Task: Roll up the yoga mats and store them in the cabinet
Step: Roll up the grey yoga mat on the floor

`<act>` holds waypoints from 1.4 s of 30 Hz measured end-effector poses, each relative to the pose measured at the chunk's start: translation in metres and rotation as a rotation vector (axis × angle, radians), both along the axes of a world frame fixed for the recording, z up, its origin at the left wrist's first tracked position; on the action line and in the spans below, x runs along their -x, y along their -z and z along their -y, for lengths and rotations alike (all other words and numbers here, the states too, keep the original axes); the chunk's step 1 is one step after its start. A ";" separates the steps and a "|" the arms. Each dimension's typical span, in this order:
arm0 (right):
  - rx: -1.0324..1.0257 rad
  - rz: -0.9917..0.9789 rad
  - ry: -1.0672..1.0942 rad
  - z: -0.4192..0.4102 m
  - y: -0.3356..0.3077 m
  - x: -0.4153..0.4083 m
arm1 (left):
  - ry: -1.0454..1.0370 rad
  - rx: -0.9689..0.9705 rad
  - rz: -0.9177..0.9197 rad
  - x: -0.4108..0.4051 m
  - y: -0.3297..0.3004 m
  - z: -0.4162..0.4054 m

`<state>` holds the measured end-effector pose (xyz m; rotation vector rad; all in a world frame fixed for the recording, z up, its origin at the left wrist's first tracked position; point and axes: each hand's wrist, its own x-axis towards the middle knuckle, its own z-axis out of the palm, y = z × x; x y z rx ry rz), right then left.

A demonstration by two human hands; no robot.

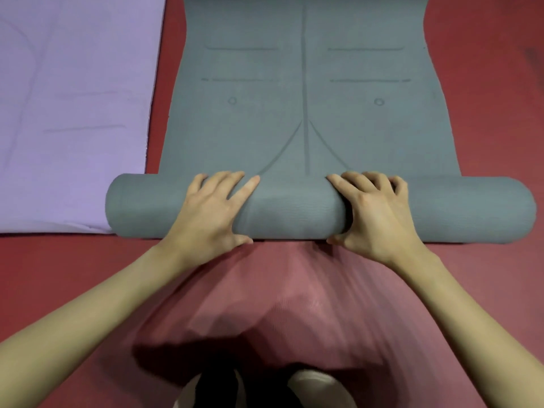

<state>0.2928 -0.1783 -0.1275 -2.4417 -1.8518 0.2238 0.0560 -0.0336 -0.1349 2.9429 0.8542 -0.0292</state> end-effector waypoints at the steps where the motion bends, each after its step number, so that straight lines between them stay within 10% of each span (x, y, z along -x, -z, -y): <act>1: 0.013 0.007 0.002 0.004 0.001 0.003 | 0.003 0.014 0.005 0.004 0.001 0.004; 18: -0.034 0.049 -0.047 -0.012 0.010 0.000 | 0.023 0.237 -0.070 -0.034 -0.018 -0.044; 27: 0.088 -0.178 -0.014 -0.058 -0.009 -0.031 | 0.000 -0.011 0.095 -0.024 0.011 -0.018; 36: -0.128 0.053 0.000 -0.036 0.016 -0.005 | -0.084 0.210 0.007 -0.053 -0.008 -0.064; 42: -0.006 0.025 0.013 -0.077 0.007 -0.028 | -0.093 0.024 0.020 -0.047 0.001 -0.051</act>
